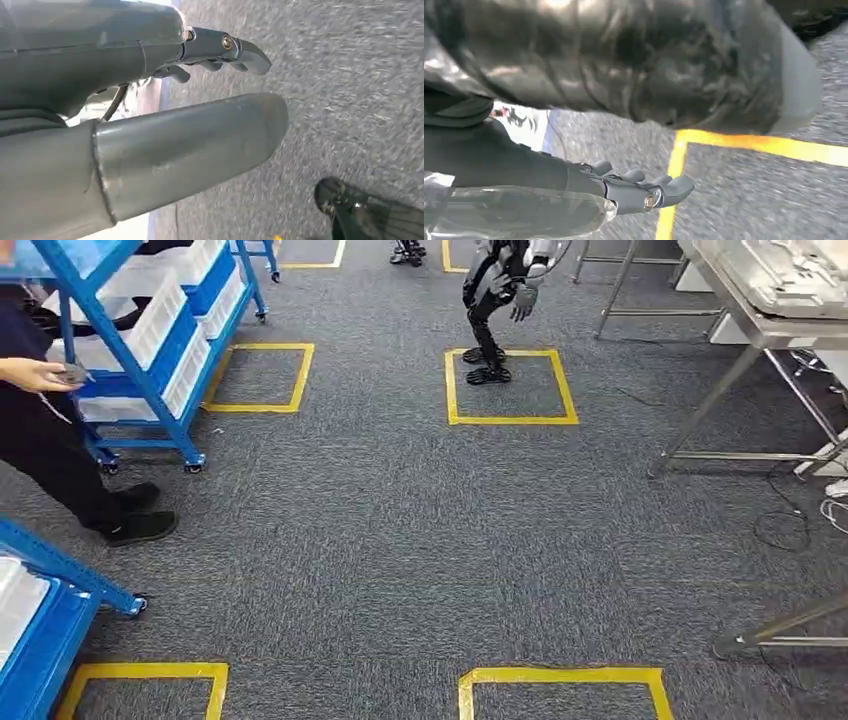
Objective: Take the parts from the cabinet and place them on the table.
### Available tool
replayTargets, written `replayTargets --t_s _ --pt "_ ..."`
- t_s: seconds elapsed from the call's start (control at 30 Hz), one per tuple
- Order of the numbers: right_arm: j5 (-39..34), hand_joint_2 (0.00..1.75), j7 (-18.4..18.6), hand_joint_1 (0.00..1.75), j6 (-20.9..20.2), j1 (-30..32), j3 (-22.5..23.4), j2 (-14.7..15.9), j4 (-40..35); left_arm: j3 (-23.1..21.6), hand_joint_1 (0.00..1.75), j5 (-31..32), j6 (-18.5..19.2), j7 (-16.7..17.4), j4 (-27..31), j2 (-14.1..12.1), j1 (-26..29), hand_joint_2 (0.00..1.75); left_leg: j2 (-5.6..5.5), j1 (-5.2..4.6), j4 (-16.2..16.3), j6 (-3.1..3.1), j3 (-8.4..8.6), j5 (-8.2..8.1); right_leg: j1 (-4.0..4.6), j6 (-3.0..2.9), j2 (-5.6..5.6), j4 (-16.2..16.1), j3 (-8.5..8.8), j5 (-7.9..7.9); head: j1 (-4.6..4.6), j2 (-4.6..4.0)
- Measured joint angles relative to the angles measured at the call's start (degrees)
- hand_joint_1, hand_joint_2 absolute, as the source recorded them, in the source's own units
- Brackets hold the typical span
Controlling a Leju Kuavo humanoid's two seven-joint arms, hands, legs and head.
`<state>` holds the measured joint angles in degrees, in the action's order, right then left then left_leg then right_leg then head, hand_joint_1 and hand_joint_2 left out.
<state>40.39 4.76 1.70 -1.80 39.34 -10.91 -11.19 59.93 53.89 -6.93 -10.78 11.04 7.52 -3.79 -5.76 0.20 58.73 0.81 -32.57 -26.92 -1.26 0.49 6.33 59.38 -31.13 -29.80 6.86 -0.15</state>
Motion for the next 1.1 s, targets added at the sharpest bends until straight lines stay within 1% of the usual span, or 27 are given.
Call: replayTargets --t_s 0.1,0.13,0.17,0.2,0.23,0.27,0.3,0.33,0.37,0.4,0.43,0.47,0.5,0.57,0.63,0.67,0.7,0.73,0.77,0.8,0.83,0.87,0.9,0.93,0.97,1.0,1.1 --pt "-0.15 0.00 -0.04 0.00 0.02 -0.31 0.31 0.00 -0.02 2.25 0.00 -1.96 -0.35 -0.04 0.00 -0.04 0.12 0.00 -2.29 0.62 -0.56 -1.31 -0.48 0.66 0.60 -0.83 -2.21 0.25 -0.10 0.07 0.02 0.00" --pt "-0.13 0.00 -0.04 0.00 0.00 -0.32 0.37 -0.08 -0.02 2.47 0.00 -2.07 -0.33 -0.04 0.00 -0.07 0.18 0.00 -2.23 0.63 -0.32 -1.59 -0.70 0.49 0.04 -1.42 -3.10 -0.47 0.17 0.44 0.00 0.00" --pt "-0.09 0.00 -0.02 0.00 0.00 -0.28 0.37 -0.09 -0.02 2.66 0.00 -2.26 -0.33 -0.02 0.00 -0.07 0.24 0.00 1.50 0.42 0.84 -1.63 -1.03 -0.28 0.22 -1.71 -3.89 -0.84 0.48 0.58 0.00 0.00" --pt "-0.07 0.00 -0.04 0.00 0.00 -0.15 0.39 -0.09 -0.02 2.86 0.00 -2.31 -0.33 0.02 0.00 -0.09 0.14 0.00 3.85 0.34 3.51 -1.77 -2.35 -2.05 0.40 -2.25 -4.68 -0.93 0.57 0.55 -0.07 0.00" --pt "-0.04 0.00 -0.02 0.00 -0.04 0.01 0.42 -0.09 0.00 3.23 0.00 -2.38 -0.33 0.02 0.00 -0.18 -0.10 0.00 4.67 0.45 8.05 -1.98 -4.57 -4.44 0.61 -2.41 -5.74 -0.90 0.55 0.46 -0.06 0.00" --pt "-0.04 0.00 -0.02 0.00 -0.04 0.15 0.44 -0.09 0.00 3.50 0.00 -2.40 -0.33 0.02 0.00 -0.22 -0.24 0.00 4.90 0.51 12.44 -2.16 -6.68 -6.33 0.78 -2.56 -6.86 -0.87 0.56 0.36 -0.04 0.00" --pt "-0.04 0.00 0.02 0.00 -0.02 0.17 0.48 -0.09 0.00 3.60 0.00 -2.44 -0.32 0.02 0.00 -0.24 -0.22 0.00 5.01 0.52 15.65 -2.30 -8.19 -7.33 0.89 -2.69 -7.83 -0.85 0.54 0.26 -0.07 0.00" --pt "-0.02 0.00 0.02 0.00 -0.02 0.14 0.52 -0.09 0.00 3.65 0.00 -2.44 -0.33 0.02 0.00 -0.24 -0.17 0.00 5.14 0.53 16.43 -2.35 -8.50 -7.02 0.94 -2.74 -8.62 -0.79 0.51 0.21 -0.05 0.00" --pt "-0.02 0.00 0.02 0.00 -0.02 0.10 0.57 -0.09 0.00 3.74 0.00 -2.44 -0.33 0.04 0.00 -0.24 -0.05 0.00 5.33 0.53 14.73 -2.33 -7.54 -5.57 1.00 -2.69 -9.32 -0.76 0.54 0.11 -0.07 0.00" --pt "0.00 0.00 0.02 0.00 -0.02 0.00 0.63 -0.09 0.00 3.87 0.00 -2.46 -0.33 0.09 0.00 -0.24 0.11 0.00 5.67 0.52 10.64 -2.24 -5.28 -3.28 1.04 -2.64 -9.98 -0.74 0.67 -0.02 -0.07 0.00" --pt "0.00 0.00 0.13 0.00 -0.02 -0.07 0.70 -0.11 0.00 3.91 0.00 -2.46 -0.35 0.13 0.00 -0.28 0.14 0.00 6.69 0.44 5.23 -2.00 -2.23 -0.88 1.08 -2.51 -10.63 -0.73 0.97 -0.18 -0.07 0.00" --pt "0.00 0.00 0.18 0.00 -0.02 -0.07 0.74 -0.13 0.00 3.91 0.00 -2.44 -0.30 -0.13 0.00 -0.31 0.03 0.00 9.15 0.23 0.16 -1.59 0.50 0.02 1.15 -2.26 -11.26 -0.74 1.28 -0.35 -0.07 0.00" --pt "-0.13 0.00 0.31 0.00 0.02 -0.02 0.87 -0.18 0.00 3.91 0.00 -2.16 0.05 -1.14 0.00 -0.31 -0.12 0.00 9.60 -0.41 -0.35 -1.17 0.78 -0.42 1.52 -1.90 -11.82 -0.69 1.29 -0.57 -0.04 0.00" --pt "-0.42 0.00 0.33 0.00 0.24 -0.34 1.29 -0.37 0.00 3.89 0.00 -1.26 0.72 -3.71 0.02 -0.22 0.16 0.00 8.46 -0.58 -0.55 -0.49 0.49 -0.20 1.34 -1.46 -12.66 -0.81 1.48 -0.59 -0.04 0.00" --pt "-0.46 0.00 0.33 0.00 0.37 -0.84 1.42 -0.59 -0.02 3.89 0.00 -1.17 0.88 -4.22 0.02 -0.22 0.38 0.00 7.36 -0.39 -1.49 0.29 0.68 0.12 1.46 -0.73 -13.57 -1.20 2.22 -0.70 -0.04 0.00" --pt "-0.46 0.00 0.35 0.00 0.44 -0.81 1.44 -0.59 -0.04 3.87 0.00 -1.09 0.96 -4.28 0.02 0.07 0.45 0.00 6.83 -0.07 -2.11 0.48 1.52 0.57 1.05 -0.36 -11.65 -0.42 2.25 -1.34 -0.07 0.00" --pt "-0.50 0.00 0.31 0.00 0.46 -0.66 1.46 -0.61 -0.04 3.87 0.00 -1.04 0.99 -4.42 0.04 0.11 0.41 0.00 6.36 0.09 -2.30 0.84 1.58 0.72 1.01 -0.27 -8.98 1.83 1.16 -3.09 0.02 0.00" --pt "-0.50 0.00 0.31 0.00 0.46 -0.58 1.49 -0.61 -0.04 3.87 0.00 -0.67 0.99 -4.42 0.04 0.13 0.35 0.00 6.09 0.11 -2.30 1.16 1.41 0.90 0.87 -0.14 -7.47 5.74 -0.75 -5.39 -0.02 0.00" --pt "-0.50 0.00 0.31 0.00 0.44 -0.51 1.51 -0.61 -0.02 3.73 0.00 -0.12 0.96 -4.48 0.04 0.42 0.30 0.00 5.41 0.10 -2.26 1.16 1.34 0.90 0.77 -0.04 -6.79 10.57 -3.12 -7.58 0.00 0.00" --pt "-0.48 0.00 0.31 0.00 0.42 -0.40 1.55 -0.61 -0.02 3.52 0.00 0.34 0.96 -4.48 0.07 0.52 0.35 0.00 4.80 0.08 -2.20 1.17 1.27 0.90 0.70 0.07 -6.56 14.46 -5.18 -8.87 0.00 0.00" --pt "-0.48 0.00 0.28 0.00 0.42 -0.38 1.59 -0.61 -0.02 3.34 0.00 0.81 1.07 -4.48 0.09 0.52 0.42 0.00 4.02 0.08 -2.09 1.16 1.25 0.89 0.64 0.20 -6.52 16.48 -6.42 -8.82 -0.02 0.00" --pt "-0.48 0.00 0.28 0.00 0.39 -0.32 1.66 -0.61 -0.02 3.23 0.00 1.23 1.20 -4.46 0.11 0.55 0.46 0.00 3.12 0.10 -1.99 1.09 1.32 0.84 0.48 0.27 -6.47 15.53 -6.35 -7.09 0.02 0.00" --pt "-0.48 0.00 0.28 0.00 0.39 -0.27 1.75 -0.61 -0.02 3.12 0.00 1.36 1.29 -4.48 0.11 0.59 0.48 0.00 2.36 0.13 -1.87 0.99 1.38 0.76 0.35 0.27 -6.40 12.41 -5.18 -4.60 0.00 0.00" --pt "-0.48 0.00 0.28 0.00 0.42 -0.25 1.81 -0.61 -0.02 2.99 0.00 1.67 1.38 -4.46 0.11 0.70 0.50 0.00 1.55 0.20 -1.64 0.81 1.45 0.65 0.23 0.20 -6.03 7.61 -3.18 -1.71 0.00 0.00" --pt "-0.48 0.00 0.26 0.00 0.40 -0.22 1.86 -0.61 -0.02 2.80 0.00 1.86 1.55 -4.46 0.11 0.83 0.58 0.00 0.75 0.29 -1.30 0.49 1.37 0.44 -0.05 0.17 -4.11 1.95 -0.77 1.17 0.00 0.00" --pt "-0.48 0.00 0.28 0.00 0.39 -0.07 1.97 -0.59 0.00 2.64 0.00 2.13 1.62 -4.46 0.11 0.85 0.63 0.00 0.29 0.21 -0.97 0.11 0.96 0.32 -0.14 0.08 -0.83 0.44 -0.34 0.21 0.00 0.00" --pt "-0.37 0.00 0.22 0.00 0.37 -0.28 2.36 -0.59 -0.02 1.94 0.00 2.89 1.99 -4.37 0.24 0.85 0.74 0.00 -1.26 0.43 -0.90 -0.92 0.15 0.53 0.38 -0.77 -2.74 0.18 -0.48 0.59 0.00 0.00"
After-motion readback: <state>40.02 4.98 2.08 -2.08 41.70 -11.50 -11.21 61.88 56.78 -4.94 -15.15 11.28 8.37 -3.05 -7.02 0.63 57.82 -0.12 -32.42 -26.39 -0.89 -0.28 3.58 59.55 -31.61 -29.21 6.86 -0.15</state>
